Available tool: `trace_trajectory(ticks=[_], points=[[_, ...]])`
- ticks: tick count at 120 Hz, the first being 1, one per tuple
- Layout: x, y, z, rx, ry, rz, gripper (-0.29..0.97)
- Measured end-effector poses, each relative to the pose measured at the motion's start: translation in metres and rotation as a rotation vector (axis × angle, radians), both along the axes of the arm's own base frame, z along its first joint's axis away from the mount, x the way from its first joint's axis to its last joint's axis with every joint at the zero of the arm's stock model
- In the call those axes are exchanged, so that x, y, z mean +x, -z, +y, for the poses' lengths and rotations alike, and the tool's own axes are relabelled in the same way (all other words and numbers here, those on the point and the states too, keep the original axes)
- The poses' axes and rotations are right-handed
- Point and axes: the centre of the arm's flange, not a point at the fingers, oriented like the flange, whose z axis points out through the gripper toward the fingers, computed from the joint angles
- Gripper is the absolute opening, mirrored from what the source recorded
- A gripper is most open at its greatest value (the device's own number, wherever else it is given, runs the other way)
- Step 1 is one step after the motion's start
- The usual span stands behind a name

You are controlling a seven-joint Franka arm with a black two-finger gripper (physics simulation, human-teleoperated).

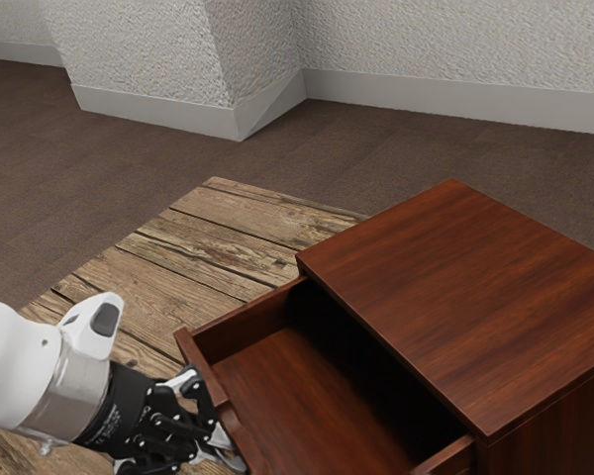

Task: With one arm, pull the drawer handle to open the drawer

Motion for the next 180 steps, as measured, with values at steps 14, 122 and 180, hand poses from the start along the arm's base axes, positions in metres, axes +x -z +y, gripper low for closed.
trace_trajectory(ticks=[14, 122, 180], points=[[-0.003, -0.001, 0.001, -0.002, -0.001, -0.001, -0.11], [-0.012, -0.016, 0.006, -0.025, 0.004, -0.034, 0.22], [0.061, -0.137, 0.032, 0.1, 0.008, 0.23, 0.57]])
